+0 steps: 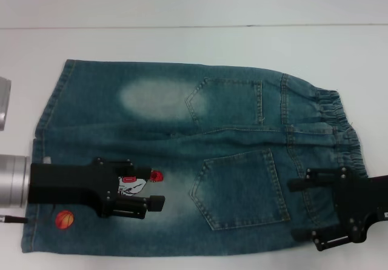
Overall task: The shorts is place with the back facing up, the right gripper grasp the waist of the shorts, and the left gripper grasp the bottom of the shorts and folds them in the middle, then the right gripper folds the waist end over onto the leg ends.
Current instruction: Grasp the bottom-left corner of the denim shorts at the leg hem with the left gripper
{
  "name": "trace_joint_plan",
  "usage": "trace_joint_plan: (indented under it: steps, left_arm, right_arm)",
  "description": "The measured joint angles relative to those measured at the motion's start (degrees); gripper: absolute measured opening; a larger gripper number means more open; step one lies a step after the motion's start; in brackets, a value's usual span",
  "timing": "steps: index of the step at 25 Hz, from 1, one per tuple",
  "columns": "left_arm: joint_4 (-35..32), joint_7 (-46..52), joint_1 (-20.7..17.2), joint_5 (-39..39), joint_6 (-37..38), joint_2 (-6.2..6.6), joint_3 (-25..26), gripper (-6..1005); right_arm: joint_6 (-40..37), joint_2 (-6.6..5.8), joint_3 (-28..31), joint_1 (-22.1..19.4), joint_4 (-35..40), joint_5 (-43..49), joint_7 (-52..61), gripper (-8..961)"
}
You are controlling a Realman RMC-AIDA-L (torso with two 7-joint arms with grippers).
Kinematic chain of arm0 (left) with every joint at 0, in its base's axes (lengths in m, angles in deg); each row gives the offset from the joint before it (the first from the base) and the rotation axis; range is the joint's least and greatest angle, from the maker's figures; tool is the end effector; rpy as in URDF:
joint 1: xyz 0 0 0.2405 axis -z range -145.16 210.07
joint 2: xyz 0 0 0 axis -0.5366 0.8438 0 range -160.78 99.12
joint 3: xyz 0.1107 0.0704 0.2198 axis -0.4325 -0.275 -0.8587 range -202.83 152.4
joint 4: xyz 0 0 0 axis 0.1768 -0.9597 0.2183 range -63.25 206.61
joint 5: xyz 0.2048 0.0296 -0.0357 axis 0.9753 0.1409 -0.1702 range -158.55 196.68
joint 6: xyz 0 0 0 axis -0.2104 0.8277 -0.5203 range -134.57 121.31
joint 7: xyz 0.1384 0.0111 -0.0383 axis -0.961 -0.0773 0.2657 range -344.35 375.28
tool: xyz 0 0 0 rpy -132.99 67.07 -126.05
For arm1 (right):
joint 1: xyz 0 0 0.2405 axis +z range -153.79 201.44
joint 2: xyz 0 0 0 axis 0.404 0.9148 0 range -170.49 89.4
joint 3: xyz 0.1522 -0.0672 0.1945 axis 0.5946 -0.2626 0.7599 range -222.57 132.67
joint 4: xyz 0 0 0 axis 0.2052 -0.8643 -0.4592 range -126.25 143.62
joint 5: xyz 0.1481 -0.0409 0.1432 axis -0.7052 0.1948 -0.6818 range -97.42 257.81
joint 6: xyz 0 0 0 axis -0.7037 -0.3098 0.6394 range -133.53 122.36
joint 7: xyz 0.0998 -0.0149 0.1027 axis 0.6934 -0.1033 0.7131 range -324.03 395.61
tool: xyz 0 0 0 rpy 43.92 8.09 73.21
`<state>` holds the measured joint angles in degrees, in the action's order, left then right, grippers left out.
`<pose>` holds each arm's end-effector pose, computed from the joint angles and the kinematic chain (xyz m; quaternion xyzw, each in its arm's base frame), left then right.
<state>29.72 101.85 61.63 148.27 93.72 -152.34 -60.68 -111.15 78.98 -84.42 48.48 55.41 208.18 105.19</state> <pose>-0.2694 0.2903 -0.0112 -0.9450 -0.2674 -0.1877 0.0161 0.2835 0.2693 0.0099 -0.9801 0.1117 0.1624 0.0224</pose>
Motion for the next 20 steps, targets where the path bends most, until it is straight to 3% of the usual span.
trace_joint_plan:
  steps: [17, 20]
  left_arm:
    - [-0.1, 0.7, 0.1, 0.9, -1.2, 0.14, 0.1, 844]
    - [-3.1, 7.1, 0.4, 1.3, -0.6, 0.14, 0.0, 845]
  right_arm:
    - [-1.2, 0.12, 0.5, -0.3, 2.0, -0.4, 1.2, 912]
    - [-1.1, 0.16, 0.6, -0.3, 2.1, -0.4, 1.0, 912]
